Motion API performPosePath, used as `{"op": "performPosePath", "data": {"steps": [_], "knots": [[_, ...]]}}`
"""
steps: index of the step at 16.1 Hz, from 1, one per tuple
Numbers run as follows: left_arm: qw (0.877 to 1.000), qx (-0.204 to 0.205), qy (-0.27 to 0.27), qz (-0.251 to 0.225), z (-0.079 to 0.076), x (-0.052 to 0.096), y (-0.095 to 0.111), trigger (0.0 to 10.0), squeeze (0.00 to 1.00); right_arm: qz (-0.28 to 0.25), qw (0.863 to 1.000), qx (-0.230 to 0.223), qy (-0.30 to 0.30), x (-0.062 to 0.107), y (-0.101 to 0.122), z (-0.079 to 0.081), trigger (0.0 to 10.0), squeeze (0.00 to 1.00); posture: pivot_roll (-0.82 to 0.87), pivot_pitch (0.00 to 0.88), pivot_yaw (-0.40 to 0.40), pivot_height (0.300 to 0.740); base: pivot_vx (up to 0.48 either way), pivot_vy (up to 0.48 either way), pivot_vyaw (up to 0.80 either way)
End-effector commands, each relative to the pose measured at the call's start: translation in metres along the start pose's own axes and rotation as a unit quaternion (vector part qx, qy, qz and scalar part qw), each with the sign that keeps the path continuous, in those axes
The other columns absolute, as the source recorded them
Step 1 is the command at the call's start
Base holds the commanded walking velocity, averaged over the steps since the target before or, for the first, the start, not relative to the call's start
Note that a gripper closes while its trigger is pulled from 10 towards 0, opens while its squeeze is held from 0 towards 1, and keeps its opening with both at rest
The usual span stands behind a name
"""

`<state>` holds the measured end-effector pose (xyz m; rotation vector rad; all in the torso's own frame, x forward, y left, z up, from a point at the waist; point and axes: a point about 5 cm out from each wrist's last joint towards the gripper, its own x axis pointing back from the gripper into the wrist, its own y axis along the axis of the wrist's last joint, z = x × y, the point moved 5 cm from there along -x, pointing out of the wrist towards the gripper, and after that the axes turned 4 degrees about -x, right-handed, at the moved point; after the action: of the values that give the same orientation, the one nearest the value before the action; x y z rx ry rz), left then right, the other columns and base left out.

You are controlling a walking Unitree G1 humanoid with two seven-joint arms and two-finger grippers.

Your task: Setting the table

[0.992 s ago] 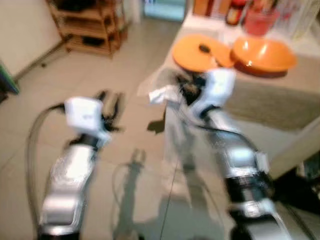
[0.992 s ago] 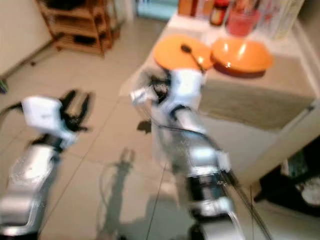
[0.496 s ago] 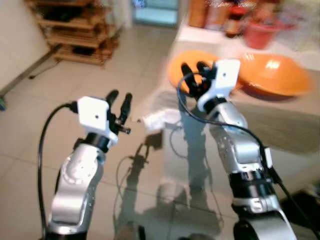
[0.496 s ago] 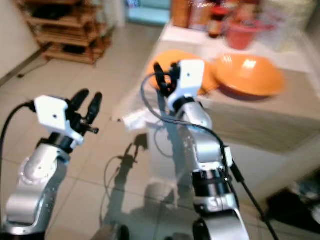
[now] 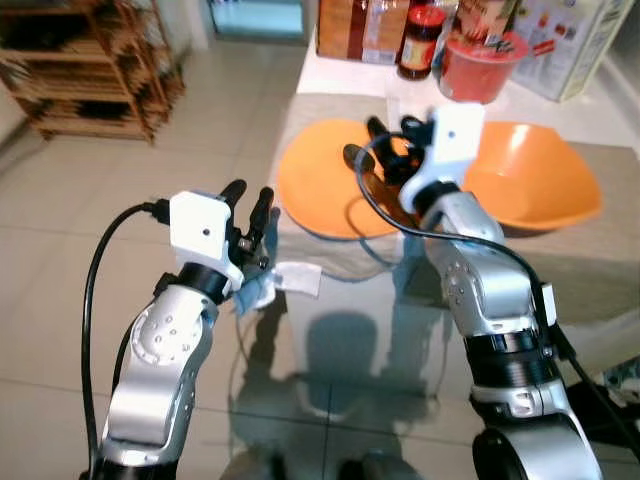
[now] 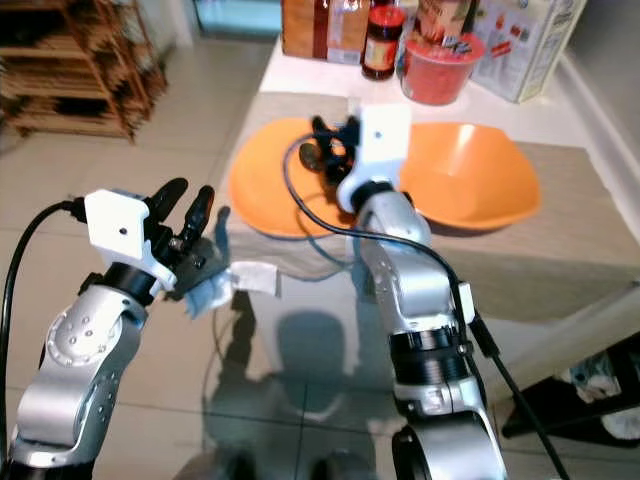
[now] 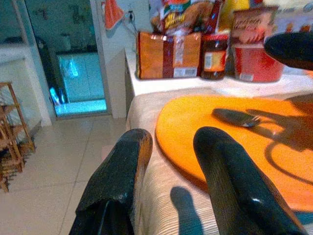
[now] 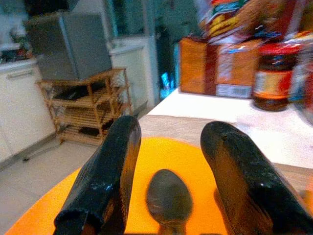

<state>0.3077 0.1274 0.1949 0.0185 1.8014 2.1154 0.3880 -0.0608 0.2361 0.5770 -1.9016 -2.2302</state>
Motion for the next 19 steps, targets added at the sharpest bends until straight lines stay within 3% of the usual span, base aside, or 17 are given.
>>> {"op": "performPosePath", "data": {"steps": [1, 4, 6, 7, 10, 19], "knots": [[1.0, -0.002, 0.008, 0.013, 0.001, 0.008, -0.004, 10.0, 0.0, 0.021, 0.999, 0.009, 0.028, -0.001, 0.003, 0.017, 10.0, 0.0, -0.05, 0.189, -0.008, 0.74, 0.0, 0.0, 0.0], [1.0, -0.001, 0.006, 0.026, -0.005, 0.016, -0.008, 10.0, 0.0, 0.052, 0.998, 0.021, 0.032, -0.001, 0.01, 0.021, 10.0, 0.0, -0.06, 0.209, -0.011, 0.74, 0.0, 0.0, 0.0], [1.0, 0.001, 0.001, 0.025, -0.009, 0.017, -0.005, 10.0, 0.0, 0.081, 0.995, 0.066, 0.001, -0.009, 0.02, 0.011, 10.0, 0.0, -0.07, 0.238, -0.014, 0.74, 0.0, 0.0, 0.0], [1.0, 0.001, 0.0, 0.025, -0.01, 0.018, -0.005, 10.0, 0.0, 0.09, 0.994, 0.068, -0.007, -0.01, 0.021, 0.008, 10.0, 0.0, -0.07, 0.247, -0.016, 0.74, 0.0, 0.0, 0.0], [0.999, -0.004, 0.007, 0.04, -0.013, 0.028, -0.008, 10.0, 0.0, 0.165, 0.982, 0.076, 0.046, -0.01, 0.009, 0.026, 10.0, 0.0, -0.06, 0.273, -0.034, 0.74, 0.0, 0.0, 0.0], [0.998, -0.002, 0.016, 0.056, -0.014, 0.037, -0.01, 10.0, 0.0, 0.241, 0.967, 0.084, -0.006, -0.013, 0.015, 0.012, 10.0, 0.0, -0.06, 0.296, -0.044, 0.74, 0.0, 0.0, 0.0]]}}
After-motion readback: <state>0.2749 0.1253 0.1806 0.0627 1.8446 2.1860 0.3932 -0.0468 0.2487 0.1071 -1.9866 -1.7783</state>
